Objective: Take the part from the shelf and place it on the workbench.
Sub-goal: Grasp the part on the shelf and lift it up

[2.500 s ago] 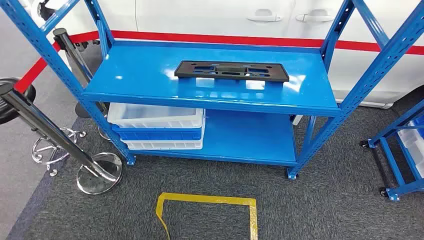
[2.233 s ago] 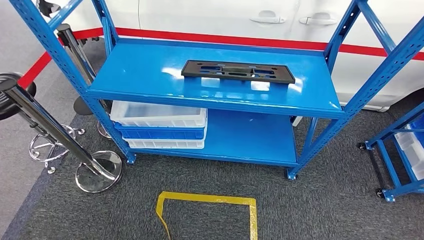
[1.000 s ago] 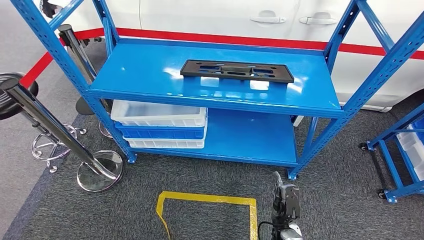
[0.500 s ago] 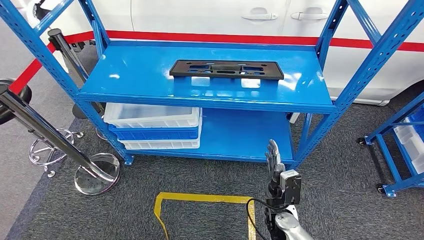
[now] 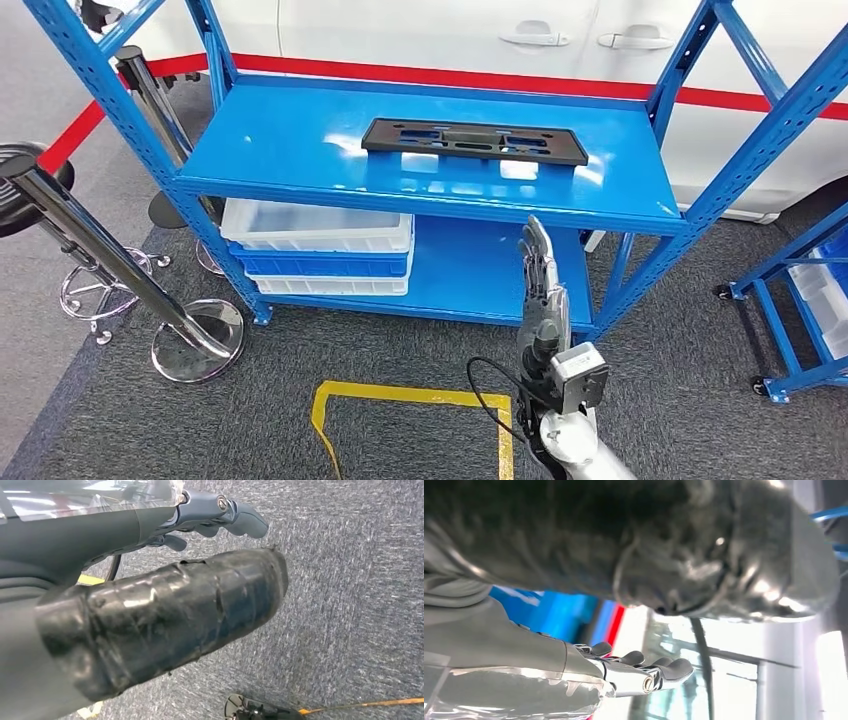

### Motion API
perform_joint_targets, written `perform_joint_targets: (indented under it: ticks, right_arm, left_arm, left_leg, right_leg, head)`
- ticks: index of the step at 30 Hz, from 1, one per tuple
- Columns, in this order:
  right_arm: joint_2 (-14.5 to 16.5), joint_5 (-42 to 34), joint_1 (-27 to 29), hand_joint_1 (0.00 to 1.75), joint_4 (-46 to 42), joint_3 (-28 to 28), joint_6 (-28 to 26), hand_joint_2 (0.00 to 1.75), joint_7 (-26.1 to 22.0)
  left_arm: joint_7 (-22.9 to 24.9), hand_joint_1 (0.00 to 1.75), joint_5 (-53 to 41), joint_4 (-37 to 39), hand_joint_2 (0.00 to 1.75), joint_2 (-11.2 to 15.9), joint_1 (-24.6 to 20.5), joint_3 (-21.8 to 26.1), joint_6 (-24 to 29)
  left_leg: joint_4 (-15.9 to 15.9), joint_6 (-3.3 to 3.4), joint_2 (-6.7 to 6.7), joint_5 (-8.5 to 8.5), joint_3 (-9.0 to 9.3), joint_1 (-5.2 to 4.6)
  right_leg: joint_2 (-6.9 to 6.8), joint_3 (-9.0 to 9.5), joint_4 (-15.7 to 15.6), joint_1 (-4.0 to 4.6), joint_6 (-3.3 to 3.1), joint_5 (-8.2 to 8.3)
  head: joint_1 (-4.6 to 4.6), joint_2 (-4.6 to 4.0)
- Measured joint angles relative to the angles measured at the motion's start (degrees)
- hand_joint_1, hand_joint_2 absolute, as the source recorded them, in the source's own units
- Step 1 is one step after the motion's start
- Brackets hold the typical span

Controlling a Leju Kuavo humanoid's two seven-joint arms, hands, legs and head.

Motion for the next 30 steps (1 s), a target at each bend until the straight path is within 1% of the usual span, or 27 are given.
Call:
perform_joint_targets:
  ticks: [1, 2, 3, 4, 6, 7, 8, 9, 10, 11, 12, 13, 14, 15, 16, 17, 18, 19, 21, 22, 23, 24, 26, 27, 28, 29, 30]
  right_arm:
    - [0.0, 2.5, -0.4, 0.00, -1.1, 0.3, -0.6, 0.00, 1.0]
    - [0.0, 5.1, -0.7, 0.00, -2.3, 0.6, -1.2, 0.00, 2.0]
    - [0.0, 7.6, -1.0, 0.00, -3.5, 0.9, -1.8, 0.00, 3.0]
    - [0.0, 9.9, -1.3, 0.00, -4.7, 1.3, -2.3, 0.00, 4.0]
    - [-0.1, 13.3, -1.9, 0.00, -6.7, 2.1, -3.2, 0.00, 5.6]
    - [-0.1, 14.7, -2.3, 0.00, -7.6, 2.5, -3.5, 0.00, 6.4]
    - [-0.1, 15.9, -2.9, 0.00, -8.5, 3.0, -3.8, 0.00, 7.3]
    - [-0.1, 17.1, -3.5, 0.00, -9.2, 3.6, -4.1, 0.00, 8.0]
    - [-0.1, 18.4, -4.1, 0.00, -9.9, 4.3, -4.4, 0.00, 8.9]
    - [-0.1, 19.5, -4.6, 0.00, -10.5, 4.9, -4.6, 0.00, 9.6]
    - [-0.1, 20.5, -5.0, 0.00, -10.9, 5.6, -4.8, 0.00, 10.2]
    - [-0.1, 21.5, -5.5, 0.00, -11.4, 6.3, -5.1, 0.00, 10.9]
    - [-0.1, 22.4, -5.9, 0.00, -11.9, 7.0, -5.3, 0.00, 11.5]
    - [-0.1, 23.6, -6.5, 0.00, -12.3, 7.6, -5.6, 0.00, 12.2]
    - [-0.1, 24.9, -7.1, 0.00, -12.8, 8.1, -6.0, 0.00, 13.1]
    - [-0.1, 26.4, -7.7, 0.00, -13.2, 8.6, -6.4, 0.00, 14.1]
    - [-0.2, 28.0, -8.3, 0.00, -13.6, 9.1, -6.8, 0.00, 15.2]
    - [-0.2, 29.7, -8.8, 0.00, -14.0, 9.6, -7.2, 0.00, 16.3]
    - [-0.3, 32.4, -9.7, 0.00, -14.8, 10.6, -7.9, 0.00, 18.2]
    - [-0.4, 33.5, -10.1, 0.00, -15.1, 10.9, -8.2, 0.00, 18.9]
    - [-0.5, 34.3, -10.5, 0.00, -15.4, 11.3, -8.5, 0.00, 19.5]
    - [-0.7, 34.8, -10.7, 0.00, -15.7, 11.5, -8.7, 0.00, 20.0]
    - [-0.9, 35.2, -10.9, 0.00, -15.9, 12.0, -8.9, 0.00, 20.4]
    - [-1.1, 35.3, -10.9, 0.00, -16.0, 12.2, -8.9, 0.00, 20.6]
    - [-1.2, 35.3, -10.9, 0.00, -16.1, 12.3, -8.9, 0.00, 20.7]
    - [-1.4, 35.3, -10.9, 0.00, -16.1, 12.4, -8.9, 0.00, 20.8]
    - [-1.6, 35.3, -10.9, 0.00, -16.1, 12.6, -8.9, 0.00, 20.9]
  left_arm:
    - [-0.2, 0.00, 0.0, 0.0, 0.00, 0.0, 0.0, -0.2, 0.0]
    - [-0.4, 0.00, 0.0, 0.0, 0.00, 0.0, -0.1, -0.3, 0.0]
    - [-0.5, 0.00, 0.0, 0.0, 0.00, 0.0, -0.1, -0.5, 0.1]
    - [-0.7, 0.00, 0.0, 0.1, 0.00, 0.0, -0.1, -0.7, 0.1]
    - [-0.8, 0.00, 0.1, 0.1, 0.00, 0.0, -0.1, -0.8, 0.1]
    - [-0.9, 0.00, 0.1, 0.1, 0.00, 0.0, -0.2, -0.9, 0.1]
    - [-0.9, 0.00, 0.1, 0.1, 0.00, 0.0, -0.2, -1.0, 0.1]
    - [-1.0, 0.00, 0.1, 0.1, 0.00, 0.0, -0.2, -1.2, 0.1]
    - [-1.0, 0.00, 0.1, 0.1, 0.00, 0.0, -0.3, -1.4, 0.1]
    - [-1.1, 0.00, 0.1, 0.1, 0.00, 0.0, -0.2, -1.6, 0.1]
    - [-1.1, 0.00, 0.1, 0.2, 0.00, 0.0, -0.2, -1.8, 0.1]
    - [-1.2, 0.00, 0.1, 0.2, 0.00, 0.0, -0.2, -2.0, 0.1]
    - [-1.3, 0.00, 0.1, 0.2, 0.00, 0.0, -0.2, -2.1, 0.1]
    - [-1.5, 0.00, 0.1, 0.2, 0.00, 0.0, -0.1, -2.2, 0.1]
    - [-1.6, 0.00, 0.1, 0.2, 0.00, 0.0, -0.2, -2.3, 0.1]
    - [-1.7, 0.00, 0.1, 0.2, 0.00, 0.0, -0.3, -2.5, 0.1]
    - [-1.8, 0.00, 0.1, 0.2, 0.00, 0.0, -0.3, -2.7, 0.1]
    - [-1.9, 0.00, 0.1, 0.2, 0.00, 0.0, -0.4, -3.0, 0.1]
    - [-2.0, 0.00, 0.2, 0.2, 0.00, 0.0, -0.3, -3.4, 0.1]
    - [-2.1, 0.00, 0.3, 0.2, 0.00, 0.0, -0.3, -3.6, 0.1]
    - [-2.1, 0.00, 0.4, 0.2, 0.00, 0.0, -0.3, -3.6, 0.1]
    - [-2.2, 0.00, 0.5, 0.2, 0.00, 0.0, -0.3, -3.7, 0.1]
    - [-2.4, 0.00, 0.6, 0.2, 0.00, 0.0, -0.3, -4.0, 0.1]
    - [-2.4, 0.00, 0.6, 0.2, 0.00, 0.0, -0.2, -4.2, 0.0]
    - [-2.5, 0.00, 0.8, 0.2, 0.00, 0.0, -0.1, -4.4, -0.1]
    - [-2.5, 0.00, 0.9, 0.2, 0.00, 0.0, 0.1, -4.5, -0.1]
    - [-2.5, 0.00, 1.0, 0.2, 0.00, 0.0, 0.2, -4.7, -0.1]
  left_leg:
    - [0.4, -0.29, -0.04, -0.26, -0.15, -0.12]
    - [0.8, -0.61, -0.06, -0.46, -0.35, -0.22]
    - [1.1, -0.89, -0.08, -0.61, -0.57, -0.33]
    - [1.2, -1.17, -0.08, -0.65, -0.73, -0.40]
    - [1.3, -1.70, -0.06, -0.82, -0.80, -0.28]
    - [2.1, -2.07, -0.03, -1.45, -1.16, -0.21]
    - [3.9, -2.43, -0.02, -2.61, -2.04, -0.13]
    - [6.8, -2.75, 0.00, -4.20, -3.46, -0.01]
    - [10.5, -3.03, 0.01, -5.79, -5.34, 0.08]
    - [13.9, -3.23, 0.01, -6.84, -7.20, 0.18]
    - [16.1, -3.35, 0.02, -6.97, -8.51, 0.22]
    - [16.4, -3.36, 0.02, -6.04, -8.87, 0.23]
    - [14.5, -3.25, 0.03, -4.24, -8.11, 0.24]
    - [10.9, -3.04, 0.04, -2.04, -6.44, 0.23]
    - [7.1, -2.73, 0.06, -0.60, -4.60, 0.12]
    - [3.9, -2.37, 0.09, 0.11, -3.02, -0.04]
    - [1.9, -2.01, 0.12, 0.16, -2.02, -0.22]
    - [1.1, -1.63, 0.15, -0.34, -1.64, -0.37]
    - [0.3, -0.91, 0.09, -0.60, -0.86, -0.33]
    - [0.0, -0.53, 0.06, -0.75, -0.21, -0.24]
    - [-0.2, -0.15, 0.03, -0.94, 0.56, -0.18]
    - [-0.4, 0.16, 0.02, -1.22, 1.25, -0.14]
    - [-0.4, 0.54, -0.01, -2.10, 2.34, -0.20]
    - [-0.4, 0.56, -0.08, -2.74, 2.99, -0.22]
    - [-0.4, 0.52, -0.16, -3.46, 3.80, -0.23]
    - [-0.4, 0.45, -0.24, -4.26, 4.79, -0.23]
    - [-0.4, 0.34, -0.28, -5.15, 5.89, -0.22]
  right_leg:
    - [-0.02, 1.64, -3.5, 0.06, -0.18, 1.29]
    - [-0.02, 2.72, -5.9, 0.11, -0.42, 2.00]
    - [0.00, 3.14, -7.0, 0.19, -0.68, 2.08]
    - [0.04, 3.10, -7.1, 0.33, -0.99, 1.94]
    - [0.08, 3.06, -7.3, 0.23, -1.66, 2.14]
    - [0.07, 3.11, -7.5, 0.13, -2.00, 2.25]
    - [0.03, 3.16, -7.7, -0.03, -2.31, 2.34]
    - [-0.03, 3.19, -7.8, -0.10, -2.51, 2.35]
    - [-0.05, 3.17, -7.8, -0.09, -2.70, 2.20]
    - [-0.05, 3.19, -7.8, -0.06, -2.83, 1.99]
    - [-0.04, 3.32, -7.8, -0.03, -2.87, 1.73]
    - [-0.03, 3.57, -7.8, -0.01, -2.86, 1.43]
    - [-0.02, 3.93, -7.8, -0.01, -2.76, 1.20]
    - [-0.03, 4.38, -7.8, 0.00, -2.64, 0.95]
    - [-0.02, 4.79, -7.8, 0.07, -2.43, 0.69]
    - [0.02, 5.08, -7.8, 0.12, -2.13, 0.44]
    - [0.05, 5.29, -8.0, 0.17, -1.79, 0.29]
    - [0.09, 5.46, -8.0, 0.26, -1.38, 0.35]
    - [0.05, 5.76, -7.8, 0.24, -0.73, 0.42]
    - [0.00, 5.54, -6.8, 0.20, -0.50, 0.34]
    - [-0.05, 4.63, -5.0, 0.15, -0.35, -0.13]
    - [-0.09, 2.85, -2.1, 0.11, -0.23, -0.87]
    - [-0.08, -2.15, 4.8, 0.17, -0.09, -2.99]
    - [-0.08, -4.39, 7.0, 0.18, -0.04, -3.86]
    - [-0.08, -5.88, 7.6, 0.19, -0.04, -4.01]
    - [-0.09, -6.43, 6.3, 0.19, -0.08, -3.12]
    - [-0.11, -6.25, 3.5, 0.21, -0.24, -1.08]
  head:
    - [0.02, 0.00]
    - [-0.01, 0.00]
    - [-0.03, 0.00]
    - [-0.07, 0.00]
    - [-0.08, 0.00]
    - [-0.20, 0.00]
    - [-0.33, 0.00]
    - [-0.47, 0.00]
    - [-0.59, 0.00]
    - [-0.62, 0.00]
    - [-0.61, 0.00]
    - [-0.62, 0.00]
    - [-0.62, 0.00]
    - [-0.62, 0.00]
    - [-0.62, 0.00]
    - [-0.62, 0.00]
    - [-0.62, 0.00]
    - [-0.62, 0.01]
    - [-0.62, 0.01]
    - [-0.55, 0.01]
    - [-0.45, 0.01]
    - [-0.37, 0.01]
    - [-0.24, 0.00]
    - [-0.24, 0.00]
    - [-0.21, 0.00]
    - [-0.21, 0.00]
    - [-0.21, 0.00]
